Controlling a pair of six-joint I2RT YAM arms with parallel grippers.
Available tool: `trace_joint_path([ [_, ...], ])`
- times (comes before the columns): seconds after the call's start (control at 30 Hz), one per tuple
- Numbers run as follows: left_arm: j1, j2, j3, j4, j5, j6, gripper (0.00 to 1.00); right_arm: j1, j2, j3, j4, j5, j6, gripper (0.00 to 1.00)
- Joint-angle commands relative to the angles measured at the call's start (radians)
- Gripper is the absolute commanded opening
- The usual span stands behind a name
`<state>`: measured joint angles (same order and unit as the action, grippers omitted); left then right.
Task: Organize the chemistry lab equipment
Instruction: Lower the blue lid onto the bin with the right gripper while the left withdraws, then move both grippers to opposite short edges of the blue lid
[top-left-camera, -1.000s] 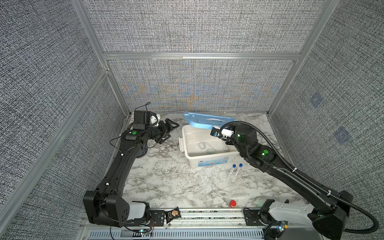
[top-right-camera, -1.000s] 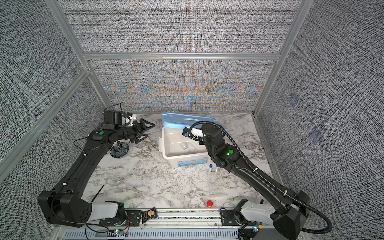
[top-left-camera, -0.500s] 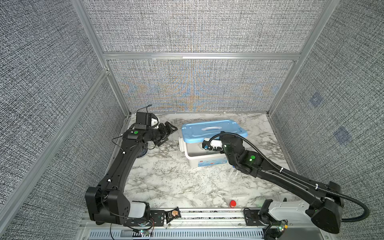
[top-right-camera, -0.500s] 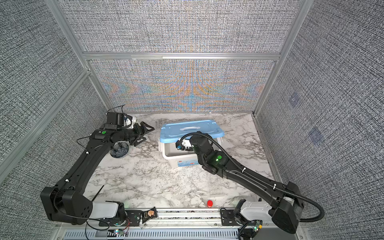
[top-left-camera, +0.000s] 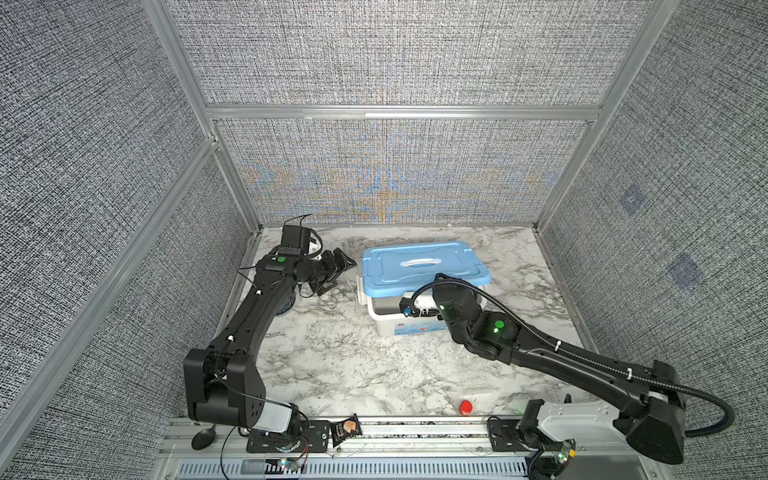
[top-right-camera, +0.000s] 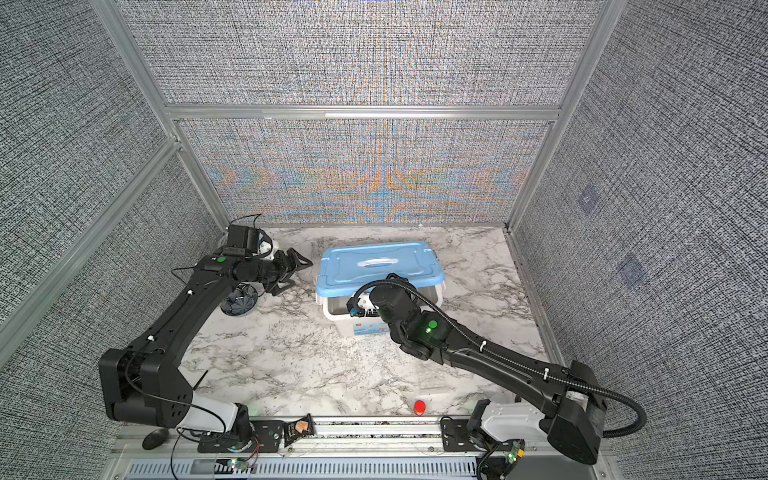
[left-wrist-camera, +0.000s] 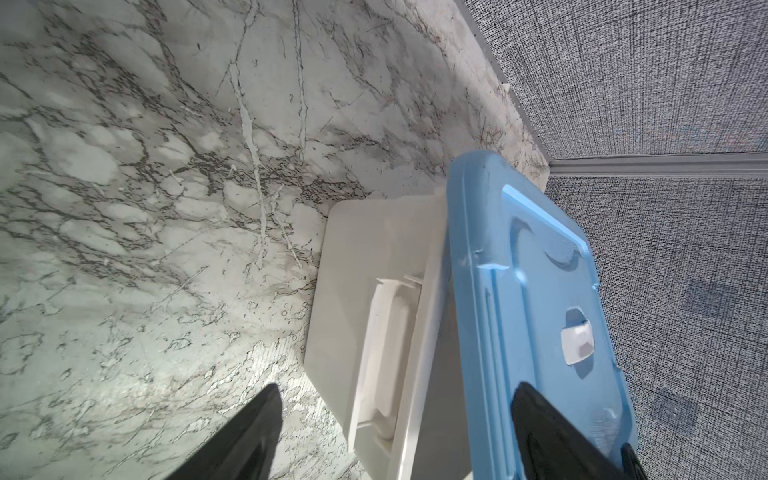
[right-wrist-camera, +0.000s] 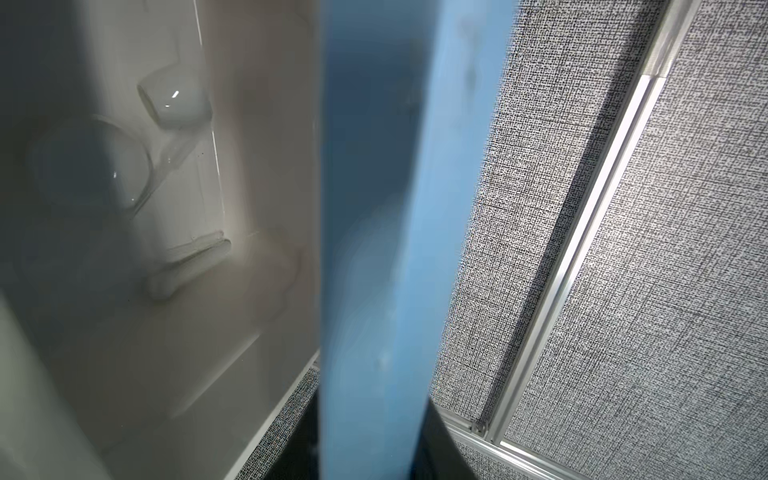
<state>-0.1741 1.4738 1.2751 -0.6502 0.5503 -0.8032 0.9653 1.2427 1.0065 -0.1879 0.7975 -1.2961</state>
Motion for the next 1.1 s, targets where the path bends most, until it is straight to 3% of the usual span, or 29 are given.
trace_joint_path([
  [0.0, -0.002, 0.012, 0.003, 0.025, 0.003, 0.019, 0.87, 0.001, -0.013, -0.004, -0.043, 0.011, 0.005, 0.34],
  [0.37, -0.016, 0.079, 0.046, -0.015, 0.005, 0.032, 0.85, 0.031, -0.030, 0.012, -0.205, -0.010, 0.078, 0.46],
  [0.9, -0.025, 0.127, 0.089, -0.080, 0.023, 0.098, 0.83, 0.043, -0.077, 0.098, -0.403, -0.088, 0.221, 0.53],
  [1.07, -0.025, 0.134, 0.133, -0.122, 0.036, 0.137, 0.82, 0.005, -0.115, 0.154, -0.404, -0.187, 0.365, 0.60],
])
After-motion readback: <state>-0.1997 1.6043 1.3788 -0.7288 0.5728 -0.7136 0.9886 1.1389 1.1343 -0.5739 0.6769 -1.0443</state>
